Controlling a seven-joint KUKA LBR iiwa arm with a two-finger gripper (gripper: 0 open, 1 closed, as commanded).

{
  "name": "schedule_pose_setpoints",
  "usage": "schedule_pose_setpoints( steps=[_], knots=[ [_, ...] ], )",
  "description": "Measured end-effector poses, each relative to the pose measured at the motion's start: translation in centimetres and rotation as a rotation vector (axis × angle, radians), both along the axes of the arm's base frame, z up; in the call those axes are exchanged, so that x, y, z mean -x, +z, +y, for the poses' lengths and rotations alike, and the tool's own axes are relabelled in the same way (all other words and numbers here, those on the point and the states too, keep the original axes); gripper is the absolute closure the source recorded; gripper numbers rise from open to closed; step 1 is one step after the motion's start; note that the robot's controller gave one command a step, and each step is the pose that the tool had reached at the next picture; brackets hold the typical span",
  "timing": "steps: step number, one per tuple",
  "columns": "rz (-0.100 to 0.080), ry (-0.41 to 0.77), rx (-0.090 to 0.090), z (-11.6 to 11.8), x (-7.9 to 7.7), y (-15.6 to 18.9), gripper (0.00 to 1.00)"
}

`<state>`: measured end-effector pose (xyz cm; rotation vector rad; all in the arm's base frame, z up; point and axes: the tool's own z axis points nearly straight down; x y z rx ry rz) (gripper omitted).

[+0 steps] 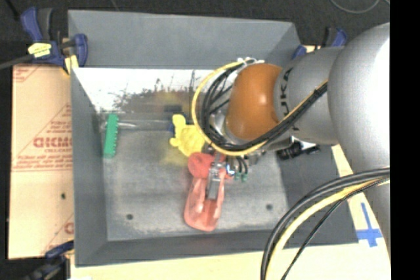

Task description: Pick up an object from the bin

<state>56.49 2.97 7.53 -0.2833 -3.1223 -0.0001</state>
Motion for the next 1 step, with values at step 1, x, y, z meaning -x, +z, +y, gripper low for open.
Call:
schedule_pose_setpoints(
  steps=[1],
  knots=[
    [-0.004,0.135,-0.002,-0.06,-0.13,0.27,1.00]
  ],
)
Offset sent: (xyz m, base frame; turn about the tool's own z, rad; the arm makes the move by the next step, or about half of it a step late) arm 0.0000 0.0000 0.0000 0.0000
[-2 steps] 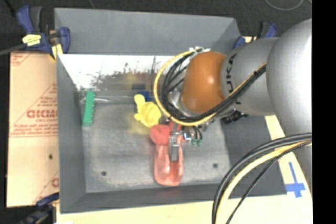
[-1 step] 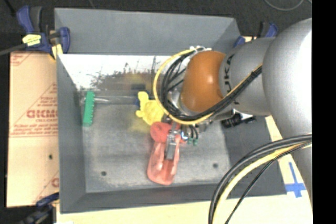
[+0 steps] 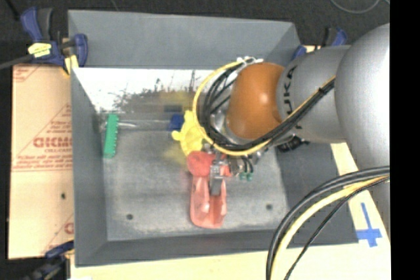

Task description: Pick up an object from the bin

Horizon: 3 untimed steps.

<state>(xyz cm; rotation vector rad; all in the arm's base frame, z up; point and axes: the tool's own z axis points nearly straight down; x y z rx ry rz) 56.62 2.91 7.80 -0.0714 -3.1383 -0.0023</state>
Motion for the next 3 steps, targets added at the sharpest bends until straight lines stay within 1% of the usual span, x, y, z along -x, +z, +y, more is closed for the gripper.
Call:
schedule_pose_setpoints(
  steps=[2,3],
  knots=[
    [-0.001,0.000,0.000,0.0,0.0,0.2,1.00],
    [0.000,0.000,0.000,0.0,0.1,1.5,1.00]
  ],
)
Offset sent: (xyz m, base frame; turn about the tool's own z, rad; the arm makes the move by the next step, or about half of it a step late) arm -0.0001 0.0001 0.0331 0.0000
